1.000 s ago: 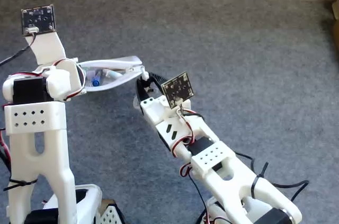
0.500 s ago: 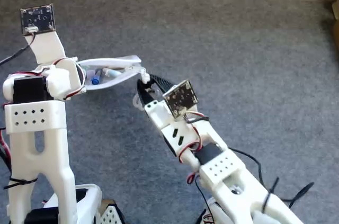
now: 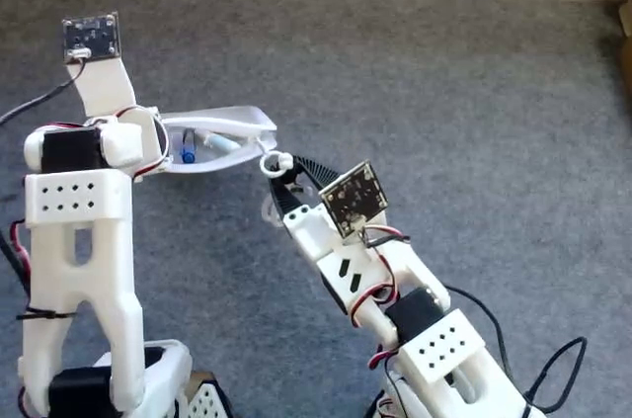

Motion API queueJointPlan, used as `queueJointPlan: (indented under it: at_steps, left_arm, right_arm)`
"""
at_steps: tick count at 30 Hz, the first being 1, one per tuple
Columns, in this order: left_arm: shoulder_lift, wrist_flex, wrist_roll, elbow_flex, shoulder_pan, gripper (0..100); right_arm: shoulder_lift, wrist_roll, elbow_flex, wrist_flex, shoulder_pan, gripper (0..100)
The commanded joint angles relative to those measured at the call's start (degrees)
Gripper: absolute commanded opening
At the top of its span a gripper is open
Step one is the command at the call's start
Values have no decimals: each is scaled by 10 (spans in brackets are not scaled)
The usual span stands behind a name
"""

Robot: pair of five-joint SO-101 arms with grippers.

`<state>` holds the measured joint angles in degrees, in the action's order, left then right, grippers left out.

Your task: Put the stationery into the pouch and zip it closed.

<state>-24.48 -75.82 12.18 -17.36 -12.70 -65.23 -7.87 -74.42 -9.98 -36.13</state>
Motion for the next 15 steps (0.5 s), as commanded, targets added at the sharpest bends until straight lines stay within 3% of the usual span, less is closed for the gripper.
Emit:
queueJointPlan:
  at_steps: [1,8,15]
  left_arm:
    - [-9,-11,-8,20,-1,106]
    - [-9,-76,-48,87,-1,106]
    - [-9,-80,-92,124,0,106]
  right_arm:
    - [-19,-8,7,-41,-26,6]
    - [-22,-8,32,-168,-56,6]
    - [-22,-6,41,-233,-56,6]
